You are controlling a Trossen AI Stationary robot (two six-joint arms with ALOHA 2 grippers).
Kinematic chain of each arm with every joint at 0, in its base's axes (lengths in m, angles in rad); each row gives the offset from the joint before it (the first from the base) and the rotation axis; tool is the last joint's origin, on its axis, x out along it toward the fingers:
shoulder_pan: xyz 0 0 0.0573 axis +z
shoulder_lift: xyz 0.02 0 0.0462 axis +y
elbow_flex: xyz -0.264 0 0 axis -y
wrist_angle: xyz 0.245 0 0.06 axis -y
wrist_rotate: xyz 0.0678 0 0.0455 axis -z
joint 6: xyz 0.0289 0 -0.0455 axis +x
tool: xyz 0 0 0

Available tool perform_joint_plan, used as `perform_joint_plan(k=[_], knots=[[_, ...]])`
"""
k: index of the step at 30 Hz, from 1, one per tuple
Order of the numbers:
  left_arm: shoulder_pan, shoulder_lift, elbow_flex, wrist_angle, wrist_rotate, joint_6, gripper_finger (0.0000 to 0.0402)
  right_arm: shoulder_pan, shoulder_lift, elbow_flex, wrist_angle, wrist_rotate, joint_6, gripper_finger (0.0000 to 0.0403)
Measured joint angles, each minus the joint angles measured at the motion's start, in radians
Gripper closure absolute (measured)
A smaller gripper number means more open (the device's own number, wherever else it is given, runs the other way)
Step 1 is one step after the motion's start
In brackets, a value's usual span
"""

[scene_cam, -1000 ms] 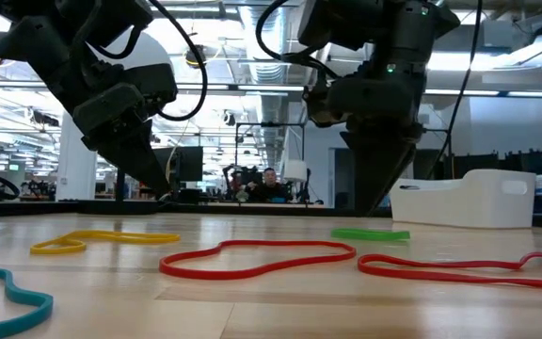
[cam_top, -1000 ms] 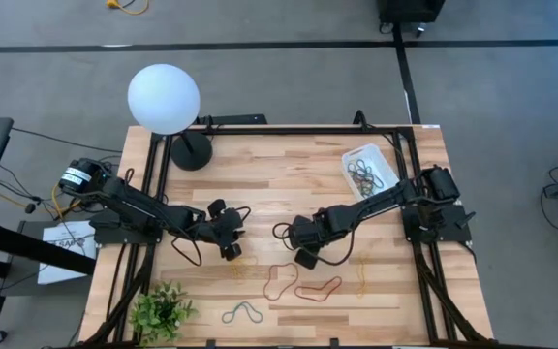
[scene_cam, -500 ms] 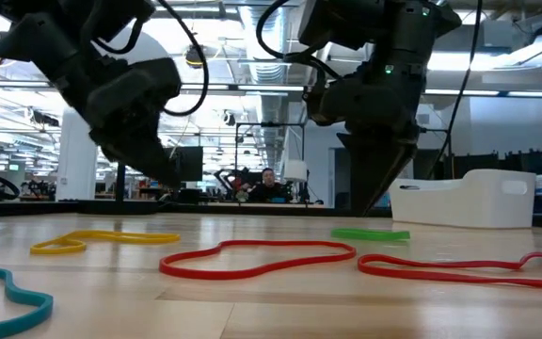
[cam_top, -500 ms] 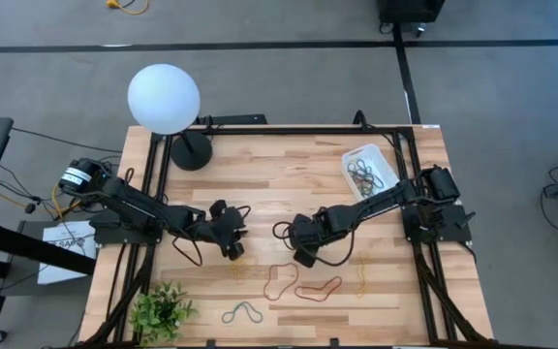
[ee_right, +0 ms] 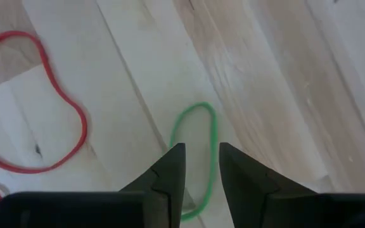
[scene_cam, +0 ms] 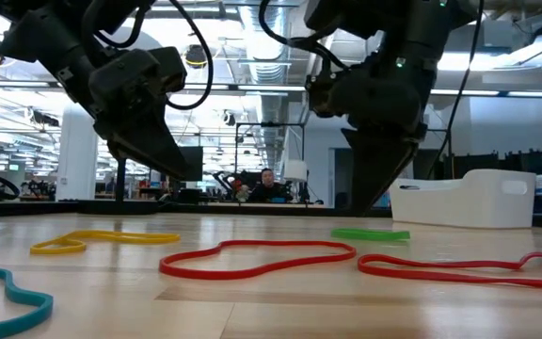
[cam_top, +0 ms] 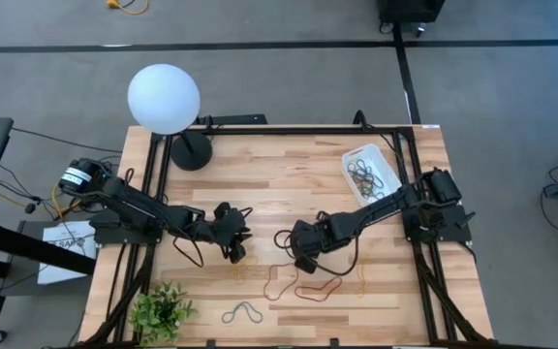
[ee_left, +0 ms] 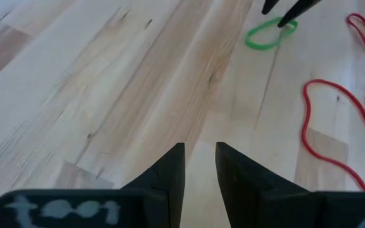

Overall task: Pick and place items into bin
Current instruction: Put the green rubber band into the white bin

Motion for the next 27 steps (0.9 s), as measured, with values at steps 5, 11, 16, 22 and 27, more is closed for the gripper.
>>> perform_joint_plan(k=[5, 11, 16, 22, 27], knots=[[0.0, 0.0, 0.0, -0.001, -0.001, 0.0, 0.0324, 0.003, 0.0, 0.0, -0.002, 0.074, 0.0, 0.0313], [0.0, 0.0, 0.0, -0.002, 0.0, 0.002, 0.0324, 0.003, 0.009, 0.001, 0.0, 0.069, 0.0, 0.0313], [0.0, 0.0, 0.0, -0.013, 0.0, 0.002, 0.0324, 0.005, 0.063, 0.002, 0.01, 0.035, 0.0, 0.0313], [0.0, 0.0, 0.0, -0.024, -0.001, 0.003, 0.0324, 0.005, 0.09, 0.008, 0.012, 0.039, 0.0, 0.0313], [0.0, 0.0, 0.0, -0.032, -0.001, 0.003, 0.0324, -0.001, 0.09, 0.005, 0.027, 0.032, -0.008, 0.0315]])
